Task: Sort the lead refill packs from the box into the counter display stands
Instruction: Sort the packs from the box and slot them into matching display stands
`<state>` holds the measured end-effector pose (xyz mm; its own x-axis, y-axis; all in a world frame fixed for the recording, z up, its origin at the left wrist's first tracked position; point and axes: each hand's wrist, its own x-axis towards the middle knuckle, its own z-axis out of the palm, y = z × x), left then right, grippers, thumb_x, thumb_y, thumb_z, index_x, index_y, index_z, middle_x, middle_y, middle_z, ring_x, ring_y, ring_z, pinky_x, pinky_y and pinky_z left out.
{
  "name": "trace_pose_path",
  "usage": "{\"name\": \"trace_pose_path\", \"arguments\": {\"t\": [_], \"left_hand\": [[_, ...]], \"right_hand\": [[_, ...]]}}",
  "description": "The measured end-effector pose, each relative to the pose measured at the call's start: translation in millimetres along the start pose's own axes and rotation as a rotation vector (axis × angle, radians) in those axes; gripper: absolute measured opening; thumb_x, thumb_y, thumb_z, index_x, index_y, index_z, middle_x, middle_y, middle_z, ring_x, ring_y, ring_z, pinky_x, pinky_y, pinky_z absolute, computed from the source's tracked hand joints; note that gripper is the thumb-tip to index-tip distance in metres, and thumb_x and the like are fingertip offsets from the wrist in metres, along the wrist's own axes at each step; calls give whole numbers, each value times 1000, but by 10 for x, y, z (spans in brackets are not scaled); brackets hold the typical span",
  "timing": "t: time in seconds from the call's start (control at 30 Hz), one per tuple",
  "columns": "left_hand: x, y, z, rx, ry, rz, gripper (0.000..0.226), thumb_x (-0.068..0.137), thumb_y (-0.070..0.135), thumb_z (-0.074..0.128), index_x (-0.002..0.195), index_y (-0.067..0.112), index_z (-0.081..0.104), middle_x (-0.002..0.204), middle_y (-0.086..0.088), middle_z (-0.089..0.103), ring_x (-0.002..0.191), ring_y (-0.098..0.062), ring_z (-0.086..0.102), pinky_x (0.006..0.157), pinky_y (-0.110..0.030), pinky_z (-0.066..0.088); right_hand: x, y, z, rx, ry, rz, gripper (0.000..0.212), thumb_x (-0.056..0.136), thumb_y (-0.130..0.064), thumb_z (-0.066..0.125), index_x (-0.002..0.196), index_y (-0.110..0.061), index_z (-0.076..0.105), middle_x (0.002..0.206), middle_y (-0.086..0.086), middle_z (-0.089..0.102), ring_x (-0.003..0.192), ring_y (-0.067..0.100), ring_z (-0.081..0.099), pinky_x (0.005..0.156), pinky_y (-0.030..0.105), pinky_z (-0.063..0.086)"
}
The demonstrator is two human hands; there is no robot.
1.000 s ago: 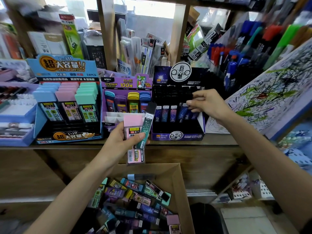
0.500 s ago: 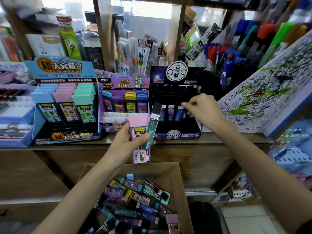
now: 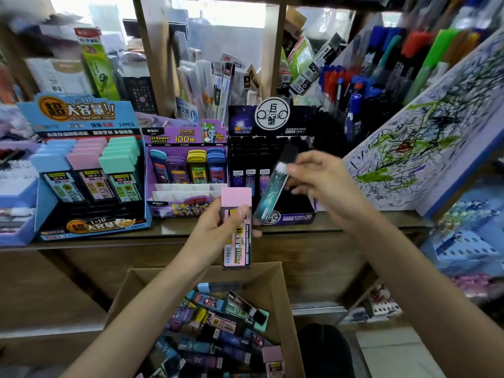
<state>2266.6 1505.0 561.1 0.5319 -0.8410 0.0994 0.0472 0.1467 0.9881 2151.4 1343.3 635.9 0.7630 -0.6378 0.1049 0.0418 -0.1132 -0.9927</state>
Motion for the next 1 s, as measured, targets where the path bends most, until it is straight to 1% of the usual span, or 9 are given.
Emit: {"name": "trace_pose_path", "arguments": {"t": [0.13, 0.27, 0.4, 0.47, 0.53, 0.63, 0.77, 0.9, 1.0], "left_hand": [[23, 3, -50, -6, 33, 3, 31, 86, 31, 51, 113, 16, 53, 90, -8, 73, 80, -25, 72, 63, -24, 55], [43, -1, -60, 21, 56, 12, 29, 89, 28, 50, 115, 15, 52, 90, -8, 73, 80, -26, 72, 62, -24, 54], [33, -7, -50, 39, 50, 1, 23, 94, 22, 47, 115, 16, 53, 91, -8, 74, 80, -26, 72, 63, -23, 55], [18, -5, -50, 48, 45, -2, 21, 95, 20, 47, 115, 17, 54, 91, -9, 73, 79, -26, 72, 62, -23, 55], [6, -7, -65, 51, 51, -10, 22, 96, 19, 46, 116, 16, 54, 92, -10, 73, 80, -27, 72, 63, -24, 56], [0, -18, -91, 53, 69, -24, 20, 96, 20, 47, 114, 20, 55, 93, -9, 73, 80, -26, 72, 63, -24, 55], [15, -34, -91, 47, 77, -24, 19, 95, 20, 47, 112, 20, 55, 91, -9, 74, 78, -25, 72, 63, -24, 55], [14, -48, -80, 33, 83, -22, 19, 95, 19, 47, 113, 18, 55, 89, -9, 74, 76, -25, 72, 63, -24, 55], [7, -63, -85, 17, 90, -36, 22, 95, 20, 47, 115, 14, 54, 89, -10, 74, 77, -26, 72, 62, -24, 55]], "right_hand": [[131, -208, -385, -205, 198, -206, 13, 86, -6, 63, 89, -17, 57, 80, 2, 67, 68, 7, 65, 60, 20, 53], [248, -137, -469, -428, 209, -295, 19, 86, -8, 65, 87, -25, 58, 80, -2, 66, 71, 8, 64, 62, 20, 54], [337, 92, -391, -559, 161, -274, 15, 87, -8, 64, 94, -19, 57, 80, -5, 62, 77, 17, 64, 70, 26, 55], [366, 172, -362, -577, 131, -269, 16, 87, -8, 64, 96, -18, 56, 79, -7, 60, 75, 17, 63, 68, 20, 54], [392, 224, -340, -571, 110, -260, 17, 87, -6, 64, 97, -17, 56, 76, -8, 60, 71, 14, 62, 61, 12, 50], [442, 285, -314, -475, 91, -199, 17, 86, -3, 63, 94, -16, 56, 76, -2, 63, 73, 16, 63, 60, 14, 54], [517, 351, -281, -448, 127, -102, 17, 86, -3, 63, 102, -8, 60, 83, 8, 64, 77, 19, 64, 62, 19, 57], [567, 389, -211, -533, 198, -90, 8, 86, -6, 64, 91, -11, 60, 82, 8, 64, 73, 19, 66, 61, 23, 56], [547, 414, -167, -521, 259, -55, 12, 87, -9, 64, 97, -2, 65, 88, 11, 66, 76, 21, 66, 65, 25, 56]]}}
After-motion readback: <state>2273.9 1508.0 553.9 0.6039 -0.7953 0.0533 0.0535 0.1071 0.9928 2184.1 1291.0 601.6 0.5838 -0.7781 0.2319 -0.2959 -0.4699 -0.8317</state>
